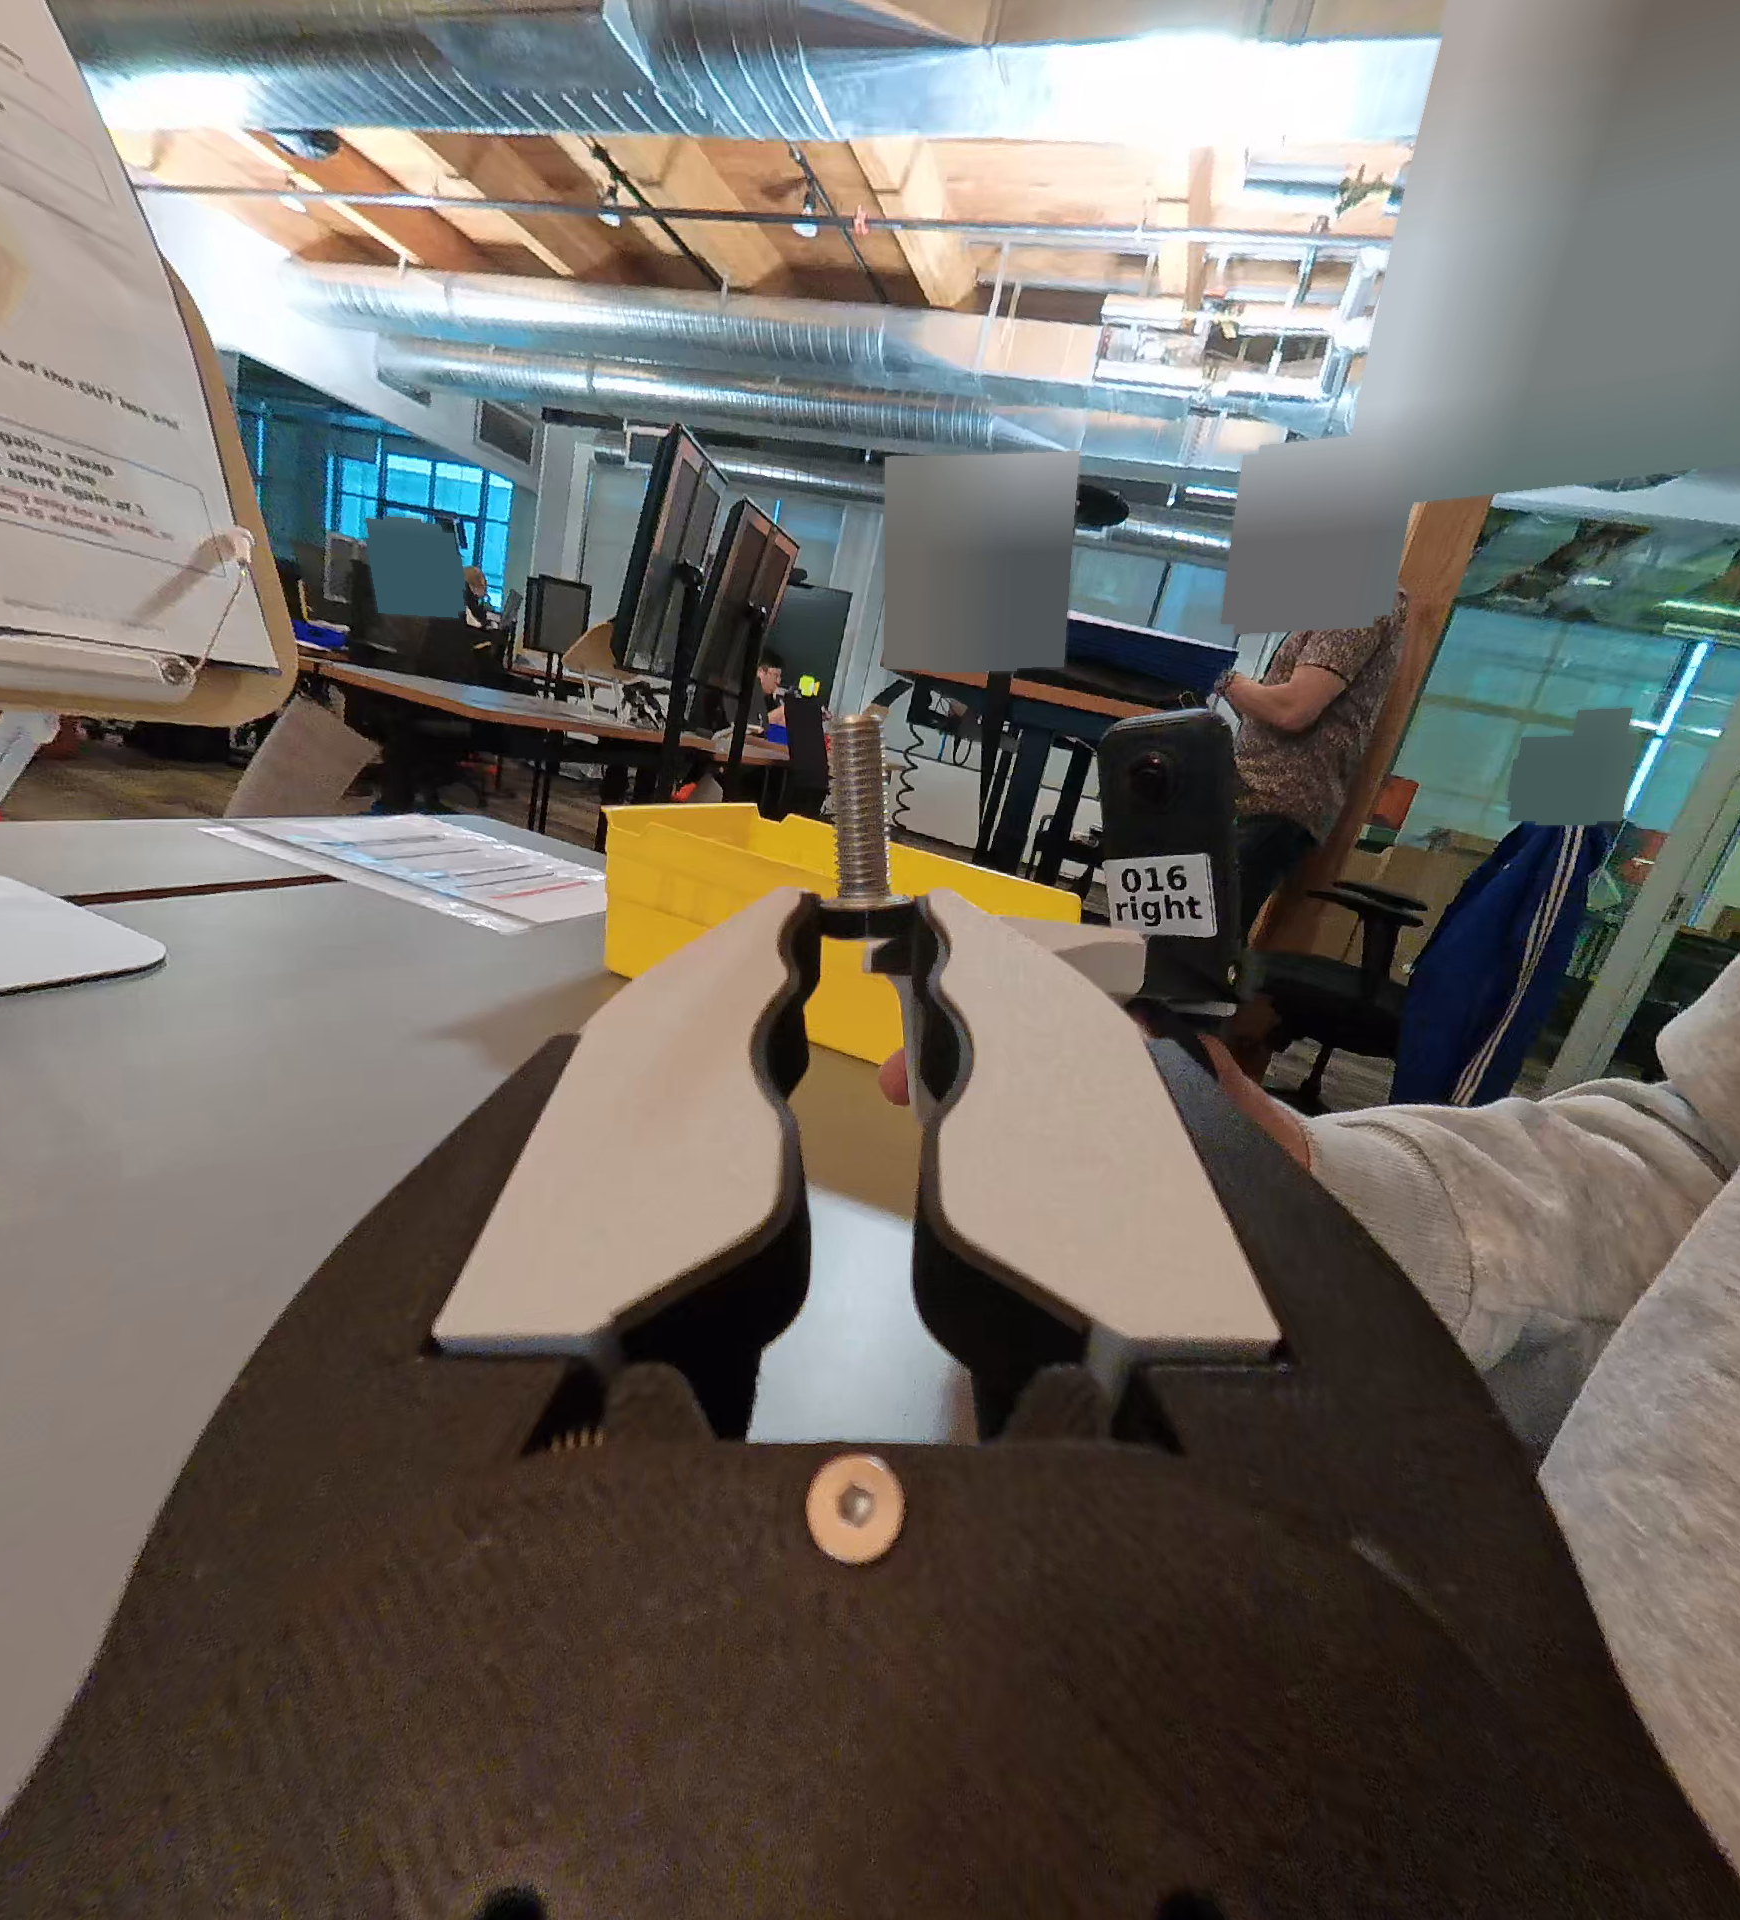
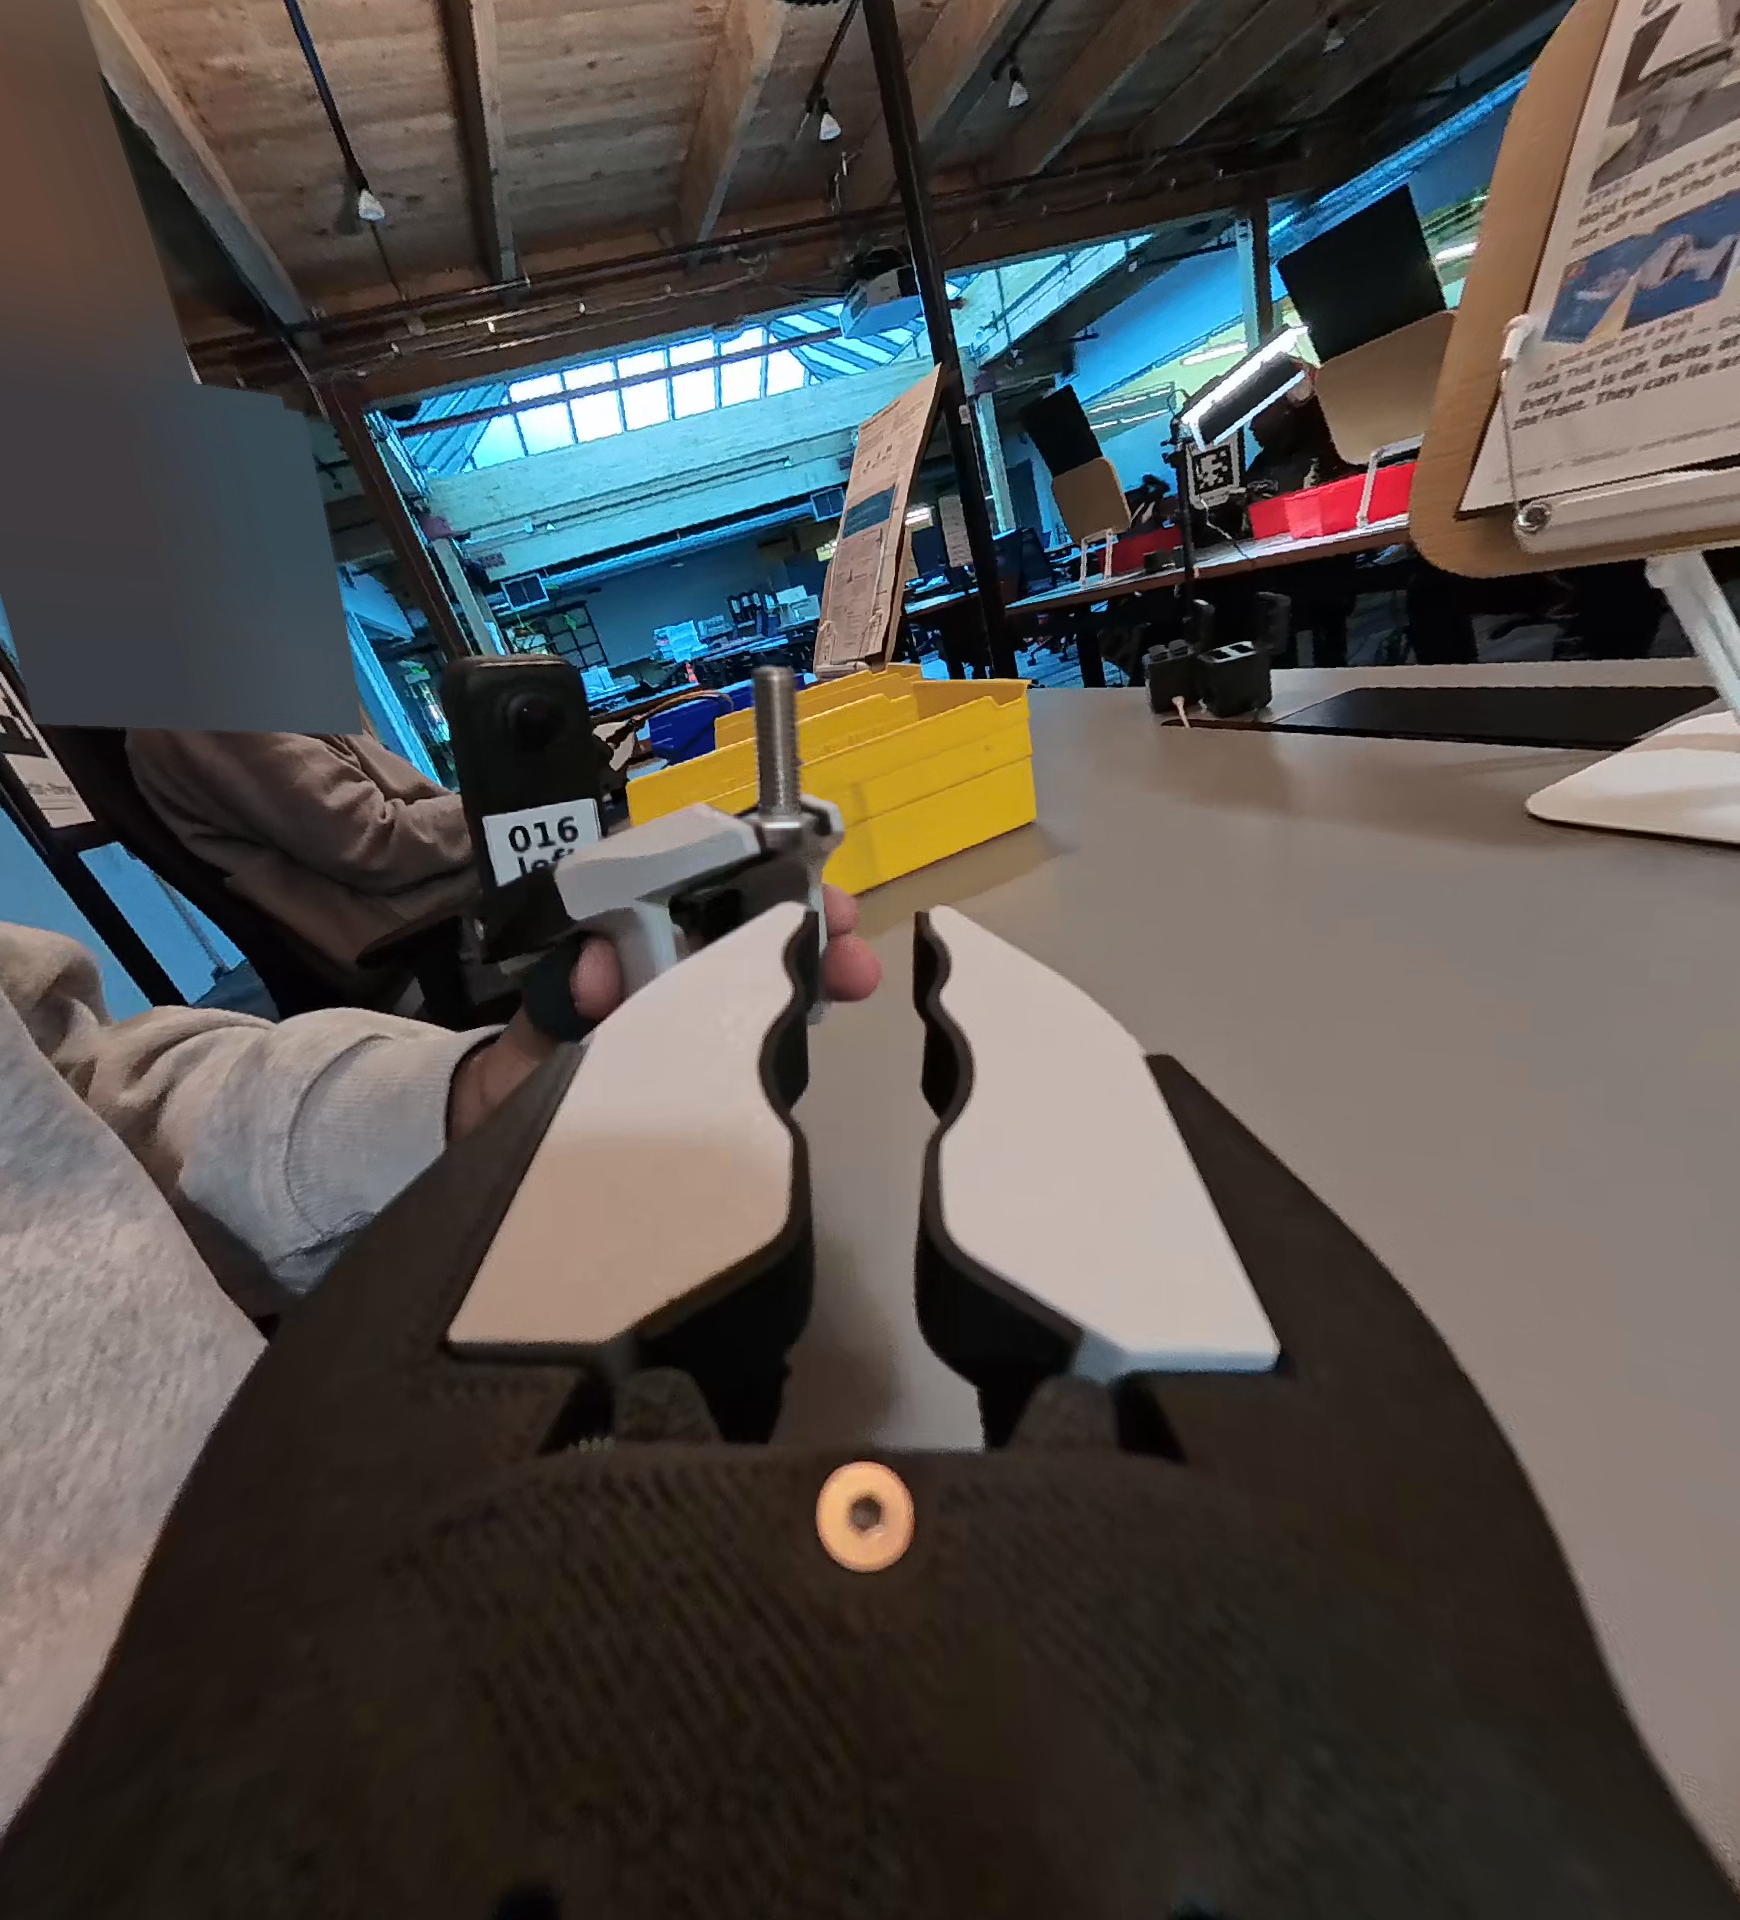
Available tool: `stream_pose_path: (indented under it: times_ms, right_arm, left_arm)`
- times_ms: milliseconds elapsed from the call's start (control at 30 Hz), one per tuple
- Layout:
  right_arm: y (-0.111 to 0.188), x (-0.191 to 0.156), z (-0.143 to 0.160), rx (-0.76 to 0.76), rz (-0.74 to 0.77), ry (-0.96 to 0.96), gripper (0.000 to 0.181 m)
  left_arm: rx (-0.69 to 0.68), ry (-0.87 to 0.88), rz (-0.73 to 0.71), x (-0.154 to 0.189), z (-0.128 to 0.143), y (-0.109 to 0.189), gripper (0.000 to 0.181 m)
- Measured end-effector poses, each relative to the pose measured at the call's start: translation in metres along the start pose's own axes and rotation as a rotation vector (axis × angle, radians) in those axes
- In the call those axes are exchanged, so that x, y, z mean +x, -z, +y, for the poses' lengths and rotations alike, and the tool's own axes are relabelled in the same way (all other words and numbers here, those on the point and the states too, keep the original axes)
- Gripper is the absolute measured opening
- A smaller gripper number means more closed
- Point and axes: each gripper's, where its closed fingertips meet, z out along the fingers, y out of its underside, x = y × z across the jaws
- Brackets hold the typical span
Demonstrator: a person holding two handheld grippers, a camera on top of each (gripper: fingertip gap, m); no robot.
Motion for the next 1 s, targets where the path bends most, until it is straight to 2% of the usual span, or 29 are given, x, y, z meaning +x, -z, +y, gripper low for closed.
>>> stream_pose_path:
  times_ms: [433,667,867,1000]
  right_arm:
    - [-0.005,-0.009,0.014,-0.082,-0.019,0.070,0.016]
    - [-0.008,-0.011,0.022,-0.131,-0.022,0.123,0.016]
    - [-0.026,-0.003,0.026,-0.176,0.018,0.136,0.016]
    - [-0.072,-0.012,0.029,-0.256,-0.059,0.070,0.020]
  left_arm:
    - [0.015,-0.011,-0.015,-0.003,-0.006,0.003,0.018]
    - [0.024,-0.078,-0.071,-0.007,-0.020,0.012,0.018]
    - [0.054,-0.195,-0.204,-0.030,-0.048,0.048,0.018]
    - [0.104,-0.244,-0.333,-0.050,-0.074,0.086,0.018]
